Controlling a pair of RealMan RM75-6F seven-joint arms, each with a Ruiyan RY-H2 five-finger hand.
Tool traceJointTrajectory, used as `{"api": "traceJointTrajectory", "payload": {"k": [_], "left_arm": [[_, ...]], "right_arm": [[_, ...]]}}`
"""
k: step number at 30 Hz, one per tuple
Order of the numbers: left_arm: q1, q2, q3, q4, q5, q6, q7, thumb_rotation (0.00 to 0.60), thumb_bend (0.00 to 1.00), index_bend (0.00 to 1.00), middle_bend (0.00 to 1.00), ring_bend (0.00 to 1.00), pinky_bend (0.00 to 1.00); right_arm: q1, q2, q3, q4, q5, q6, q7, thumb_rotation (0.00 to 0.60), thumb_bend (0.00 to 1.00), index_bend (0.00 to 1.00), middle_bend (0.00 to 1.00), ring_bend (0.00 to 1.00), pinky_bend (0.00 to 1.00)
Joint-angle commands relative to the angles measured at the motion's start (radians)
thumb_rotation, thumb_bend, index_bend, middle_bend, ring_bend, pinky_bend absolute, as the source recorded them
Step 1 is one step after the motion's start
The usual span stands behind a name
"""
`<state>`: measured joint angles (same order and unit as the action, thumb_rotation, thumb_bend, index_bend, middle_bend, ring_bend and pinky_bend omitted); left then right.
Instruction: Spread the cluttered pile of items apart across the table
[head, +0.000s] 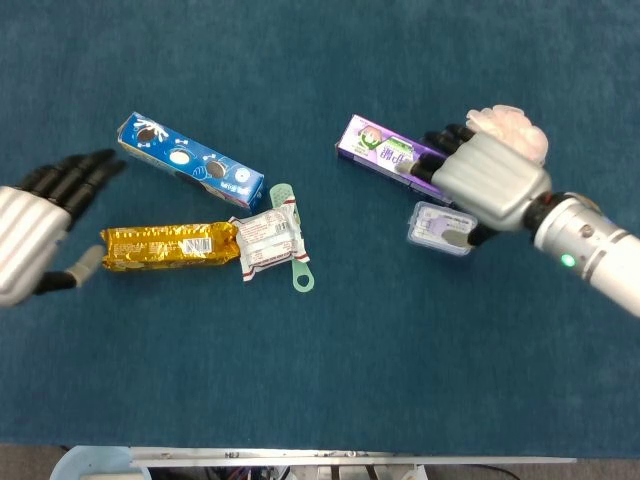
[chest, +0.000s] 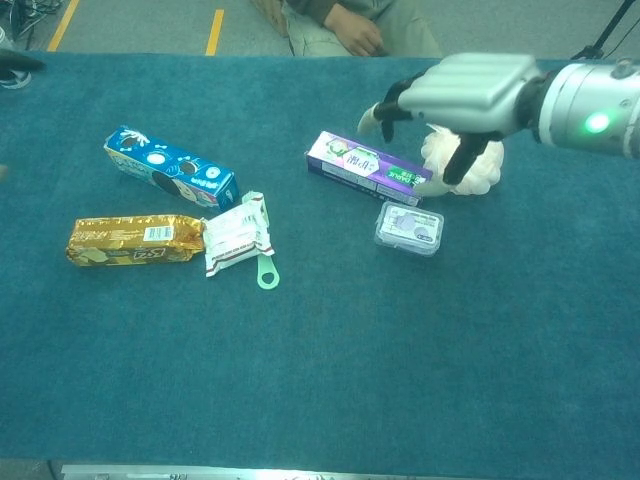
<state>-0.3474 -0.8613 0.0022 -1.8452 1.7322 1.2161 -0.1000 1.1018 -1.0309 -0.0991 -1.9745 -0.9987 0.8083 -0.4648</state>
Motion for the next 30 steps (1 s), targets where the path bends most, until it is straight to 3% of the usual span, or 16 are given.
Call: {"api": "traceJointTrajectory", "payload": {"k": [1, 17, 30], "left_arm": [[-0.064, -0.026, 0.015, 0.024, 0.053, -0.076, -0.021, 0.6, 0.37, 0.04, 0.06, 0.08, 0.21], [-0.295, -0.197, 0.028, 0.12, 0.192, -0.298, 0.036, 0.6, 0.37, 0.04, 0.04, 0.07, 0.19], [-0.408, -0.351, -0.011, 0.211, 0.066, -0.457, 0.135, 0.6, 0.37, 0.0, 0.0, 0.02, 0.19]], "right_arm": [[-0.031, 0.03, 0.018, 0.001, 0.012, 0.039, 0.014, 0.45, 0.23, 0.17, 0.3, 0.11, 0.16], [-0.126, 0.089, 0.061, 0.014, 0.003, 0.072, 0.052, 0.449, 0.23, 0.17, 0.3, 0.11, 0.16], [-0.168, 0.099, 0.087, 0.035, -0.018, 0.042, 0.073, 0.449, 0.23, 0.17, 0.3, 0.11, 0.16]]}}
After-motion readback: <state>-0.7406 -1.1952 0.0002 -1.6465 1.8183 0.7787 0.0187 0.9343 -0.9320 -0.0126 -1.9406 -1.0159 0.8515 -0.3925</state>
